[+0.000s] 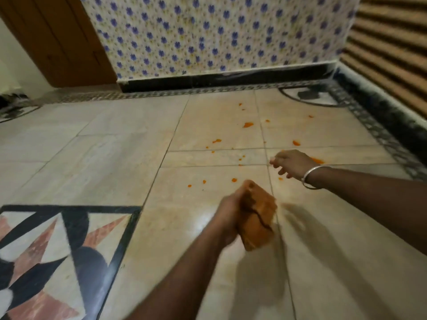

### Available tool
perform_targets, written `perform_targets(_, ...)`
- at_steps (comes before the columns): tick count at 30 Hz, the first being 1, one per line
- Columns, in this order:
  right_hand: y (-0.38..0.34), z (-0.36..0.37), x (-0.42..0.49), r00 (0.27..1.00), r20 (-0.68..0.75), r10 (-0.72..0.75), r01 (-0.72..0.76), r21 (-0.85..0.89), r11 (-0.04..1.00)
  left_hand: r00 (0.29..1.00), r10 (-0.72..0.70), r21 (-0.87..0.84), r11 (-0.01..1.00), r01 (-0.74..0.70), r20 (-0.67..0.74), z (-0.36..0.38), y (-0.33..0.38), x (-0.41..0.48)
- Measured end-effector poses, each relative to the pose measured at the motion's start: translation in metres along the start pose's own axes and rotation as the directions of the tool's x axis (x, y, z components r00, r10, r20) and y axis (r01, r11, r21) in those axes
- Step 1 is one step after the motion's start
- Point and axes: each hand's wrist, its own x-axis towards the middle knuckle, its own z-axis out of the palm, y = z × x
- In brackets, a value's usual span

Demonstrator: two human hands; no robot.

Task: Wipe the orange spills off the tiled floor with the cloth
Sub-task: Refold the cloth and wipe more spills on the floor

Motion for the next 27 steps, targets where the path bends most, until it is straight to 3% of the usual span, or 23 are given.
perform_targets(2,-0.014,-0.026,-0.005,0.996,-0.060,-0.059,0.062,0.051,0.997,0.992,0.109,0.070,0.991,-0.114,0.070,0.001,0.045,0.009)
perform_targets(4,-0.035,-0.044,-0.014,0.992,-0.009,-0.128,0.128,0.070,0.989,0.982,0.138,0.197,0.967,-0.162,0.131,0.002,0.092,0.016)
perform_targets(6,-0.057,-0.051,-0.014,0.979,0.112,-0.169,0.162,0.068,0.984,0.974,0.151,0.399,0.893,-0.207,0.167,-0.002,0.136,0.022)
perform_targets(8,-0.077,-0.062,-0.010,0.971,0.129,-0.202,0.193,0.082,0.978,0.970,0.136,0.582,0.780,-0.229,0.200,0.007,0.186,0.025)
perform_targets(10,-0.098,-0.076,-0.006,0.964,0.091,-0.249,0.231,0.167,0.958,0.975,0.141,0.707,0.672,-0.221,0.170,0.019,0.235,0.029)
perform_targets(13,-0.128,-0.094,-0.004,0.940,0.051,-0.337,0.307,0.303,0.902,0.978,0.191,0.782,0.595,-0.185,0.086,0.032,0.291,0.031)
perform_targets(19,-0.140,-0.103,0.018,0.937,-0.195,-0.288,0.300,0.037,0.953,0.990,0.122,0.910,0.399,-0.116,0.073,0.024,0.324,0.052)
perform_targets(22,-0.129,-0.112,0.022,0.915,-0.281,-0.290,0.261,-0.138,0.955,0.998,0.010,0.977,0.208,-0.055,0.054,0.020,0.314,0.060)
perform_targets(24,-0.121,-0.120,0.017,0.926,-0.238,-0.293,0.252,-0.189,0.949,0.993,-0.098,0.994,0.099,-0.051,0.061,0.021,0.299,0.069)
perform_targets(25,-0.120,-0.122,0.014,0.937,-0.180,-0.301,0.259,-0.222,0.940,0.987,-0.140,0.994,0.091,-0.067,0.080,0.022,0.290,0.074)
perform_targets(27,-0.118,-0.127,0.005,0.952,-0.066,-0.298,0.266,-0.301,0.916,0.956,-0.218,0.972,0.175,-0.158,0.195,0.033,0.270,0.091)
